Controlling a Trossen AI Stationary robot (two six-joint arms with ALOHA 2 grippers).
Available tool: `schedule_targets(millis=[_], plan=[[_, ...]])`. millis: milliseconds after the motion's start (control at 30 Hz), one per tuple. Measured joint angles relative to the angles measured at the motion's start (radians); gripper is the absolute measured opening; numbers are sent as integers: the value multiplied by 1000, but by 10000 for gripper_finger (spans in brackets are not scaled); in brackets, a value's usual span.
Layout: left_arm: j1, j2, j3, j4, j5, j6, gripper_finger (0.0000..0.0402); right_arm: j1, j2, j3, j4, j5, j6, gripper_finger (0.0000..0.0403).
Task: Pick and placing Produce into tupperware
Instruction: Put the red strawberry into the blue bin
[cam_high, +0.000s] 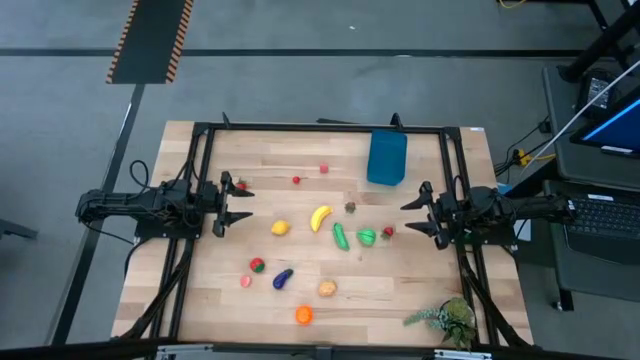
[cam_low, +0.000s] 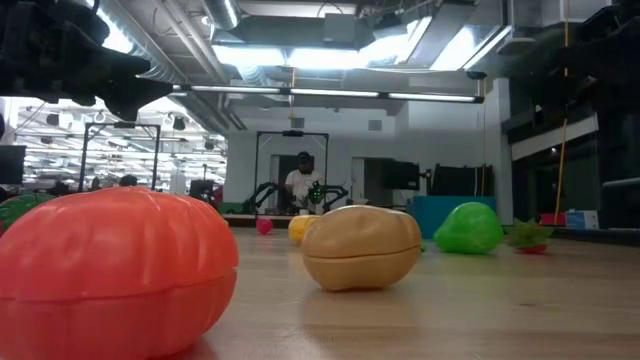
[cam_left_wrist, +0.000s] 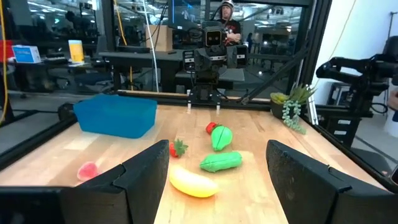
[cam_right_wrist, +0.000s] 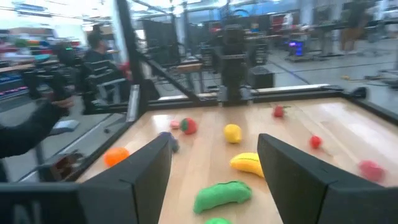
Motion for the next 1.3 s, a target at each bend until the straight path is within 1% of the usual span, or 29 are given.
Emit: schedule_targets(millis=[100,200,367,433,533,600,800,1000,1167,1233,1300], plan=[[0,0,0,0,-21,-4,260,0,0,0,0,37,-3,239],[0,0,0,13,-24,-3,260,0,0,4,-11,45,-3,239],[0,3,0,163,-34,17,260,0,3,79,-86,95,-34,239],[0,20,0,177,-59,44,259,0,18,113,-101,107,-60,239],[0,56,0,178,-129,51,254,0,61,159,-119,111,-100,239],[0,94,0,181,-147,50,251,-1,101,184,-140,123,-104,239],[0,251,21,272,-136,44,249,-2,254,231,-159,162,-77,239],[0,469,122,285,-112,45,249,-2,392,281,-159,165,-74,239],[-6,668,218,285,-67,103,249,-2,479,319,-161,165,-79,239],[-14,739,254,281,-67,122,249,-2,509,340,-188,165,-77,239],[-25,804,286,279,-66,143,249,-2,543,374,-250,166,-76,239]])
